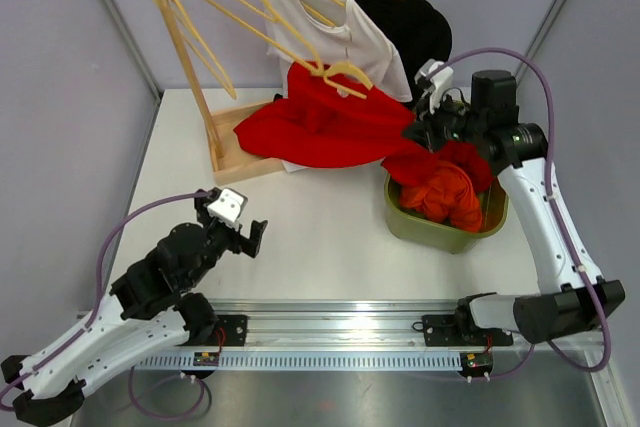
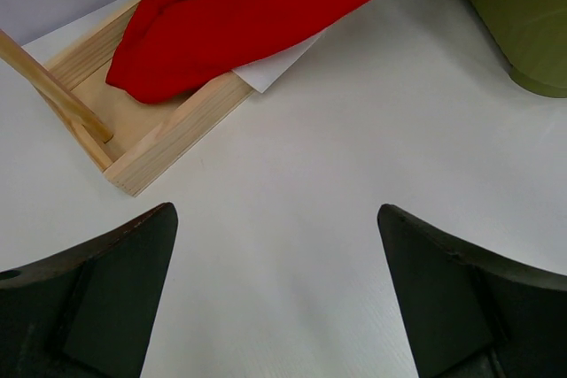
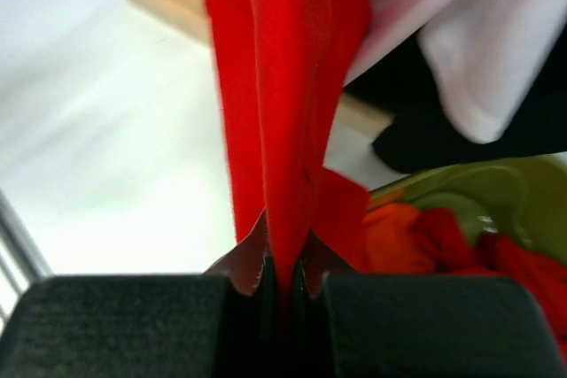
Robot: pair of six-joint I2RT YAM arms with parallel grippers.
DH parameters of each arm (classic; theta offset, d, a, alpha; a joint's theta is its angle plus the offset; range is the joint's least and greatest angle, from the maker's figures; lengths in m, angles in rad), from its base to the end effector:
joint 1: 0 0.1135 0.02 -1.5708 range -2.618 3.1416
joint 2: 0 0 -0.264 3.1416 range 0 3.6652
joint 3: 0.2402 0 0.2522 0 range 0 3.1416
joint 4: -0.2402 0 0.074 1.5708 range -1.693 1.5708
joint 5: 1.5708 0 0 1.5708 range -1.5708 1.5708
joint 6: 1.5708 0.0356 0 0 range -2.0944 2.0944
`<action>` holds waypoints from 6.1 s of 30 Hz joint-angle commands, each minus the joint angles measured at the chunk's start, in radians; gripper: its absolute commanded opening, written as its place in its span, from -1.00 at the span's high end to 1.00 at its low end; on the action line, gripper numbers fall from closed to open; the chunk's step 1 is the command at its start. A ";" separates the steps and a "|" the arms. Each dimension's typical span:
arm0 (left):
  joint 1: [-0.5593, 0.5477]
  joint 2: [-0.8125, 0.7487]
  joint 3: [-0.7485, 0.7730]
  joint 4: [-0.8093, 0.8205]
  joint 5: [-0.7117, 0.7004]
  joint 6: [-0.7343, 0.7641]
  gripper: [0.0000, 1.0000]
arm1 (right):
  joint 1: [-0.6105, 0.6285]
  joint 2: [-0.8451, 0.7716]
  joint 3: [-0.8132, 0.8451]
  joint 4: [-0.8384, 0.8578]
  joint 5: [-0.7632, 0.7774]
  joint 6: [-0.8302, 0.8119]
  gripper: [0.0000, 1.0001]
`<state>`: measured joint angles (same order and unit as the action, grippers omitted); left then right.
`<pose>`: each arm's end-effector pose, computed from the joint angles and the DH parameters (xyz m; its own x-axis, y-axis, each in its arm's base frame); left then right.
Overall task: Remove the t-shirt from the hanger
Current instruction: Grab a hanger with a tshirt on it with the right arm, then remove the tshirt from the hanger
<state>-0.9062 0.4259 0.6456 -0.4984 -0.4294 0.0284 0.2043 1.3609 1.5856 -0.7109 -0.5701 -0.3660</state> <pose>0.0782 -0.0758 0.3052 -0.1563 0.2413 -0.9578 0.4735 0.8693 0.1418 0.2726 0.0761 0.4362 -0.1989 -0.3489 -0.9158 -0.7595 0.6454 -0.0809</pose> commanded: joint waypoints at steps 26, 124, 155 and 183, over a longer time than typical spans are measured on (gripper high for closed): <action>0.003 -0.025 0.051 0.147 0.469 0.122 -0.95 | 0.164 -0.237 -0.270 -0.636 -0.424 -0.749 1.00; 0.003 -0.035 -0.004 0.331 0.052 -0.544 1.00 | 0.673 0.230 0.142 0.222 0.186 0.432 1.00; 0.003 0.053 0.017 0.380 0.149 -0.430 1.00 | 0.673 0.184 0.367 0.025 -0.068 0.233 1.00; 0.010 0.249 0.246 0.172 0.638 0.070 1.00 | 0.672 0.245 0.514 -0.661 -0.200 -0.809 -0.54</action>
<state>-0.8970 0.6682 0.8135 -0.3546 0.0708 0.0055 0.8688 1.5574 2.0842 -1.3228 -0.7780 -1.1046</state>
